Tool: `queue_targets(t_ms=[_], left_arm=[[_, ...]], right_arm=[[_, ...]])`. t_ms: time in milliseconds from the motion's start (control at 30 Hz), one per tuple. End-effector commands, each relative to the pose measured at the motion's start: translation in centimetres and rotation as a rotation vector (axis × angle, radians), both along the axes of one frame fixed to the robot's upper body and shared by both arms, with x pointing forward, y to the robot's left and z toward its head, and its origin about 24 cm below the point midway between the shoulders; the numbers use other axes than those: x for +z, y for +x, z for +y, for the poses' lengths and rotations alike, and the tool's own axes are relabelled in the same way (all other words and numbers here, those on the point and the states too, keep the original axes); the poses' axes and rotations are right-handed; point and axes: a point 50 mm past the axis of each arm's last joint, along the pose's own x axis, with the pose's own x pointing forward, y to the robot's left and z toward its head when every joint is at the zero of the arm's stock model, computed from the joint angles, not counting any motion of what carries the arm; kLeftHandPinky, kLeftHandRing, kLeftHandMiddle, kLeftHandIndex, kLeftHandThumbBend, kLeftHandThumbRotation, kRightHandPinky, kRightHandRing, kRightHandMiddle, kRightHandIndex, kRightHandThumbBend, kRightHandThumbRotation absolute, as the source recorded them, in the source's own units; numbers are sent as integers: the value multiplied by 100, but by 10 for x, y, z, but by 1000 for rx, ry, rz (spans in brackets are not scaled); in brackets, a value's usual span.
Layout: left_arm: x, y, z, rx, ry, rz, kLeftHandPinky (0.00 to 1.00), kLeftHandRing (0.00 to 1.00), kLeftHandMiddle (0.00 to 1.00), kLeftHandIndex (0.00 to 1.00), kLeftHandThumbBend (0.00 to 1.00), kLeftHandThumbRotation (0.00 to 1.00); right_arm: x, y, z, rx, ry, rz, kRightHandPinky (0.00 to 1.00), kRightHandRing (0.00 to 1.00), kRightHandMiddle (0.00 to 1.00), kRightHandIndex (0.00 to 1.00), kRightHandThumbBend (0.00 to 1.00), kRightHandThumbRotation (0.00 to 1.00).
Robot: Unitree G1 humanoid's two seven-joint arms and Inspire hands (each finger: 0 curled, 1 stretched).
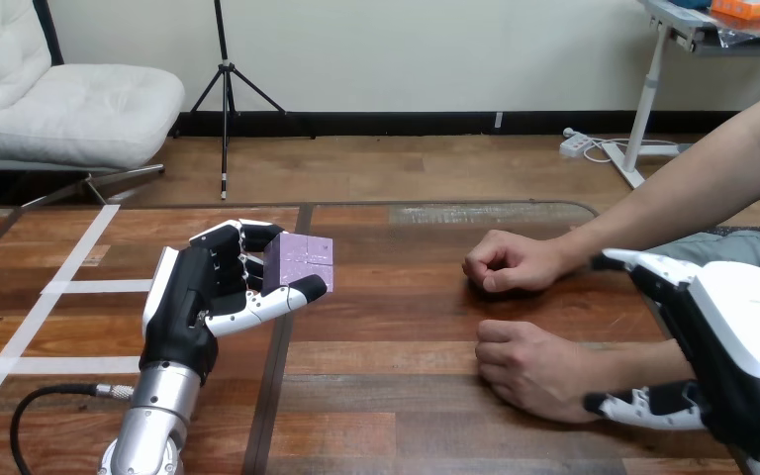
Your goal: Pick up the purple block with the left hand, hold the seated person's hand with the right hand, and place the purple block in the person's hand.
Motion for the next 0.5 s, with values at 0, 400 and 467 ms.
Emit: queue_targets(t_ms=[0, 400, 467], left_arm=[[22, 11, 1, -1, 7, -111, 34, 40, 46, 49, 86, 14], [22, 11, 1, -5, 10, -112, 34, 39, 46, 49, 86, 14], [22, 11, 1, -4, 9, -112, 34, 39, 46, 49, 86, 14]], right_arm=[[23, 9, -1, 17, -81, -58, 82, 82, 82, 80, 87, 0], [26, 17, -6, -15, -198, 35, 83, 82, 82, 79, 88, 0], [27, 18, -7, -18, -210, 45, 83, 82, 82, 79, 88, 0]])
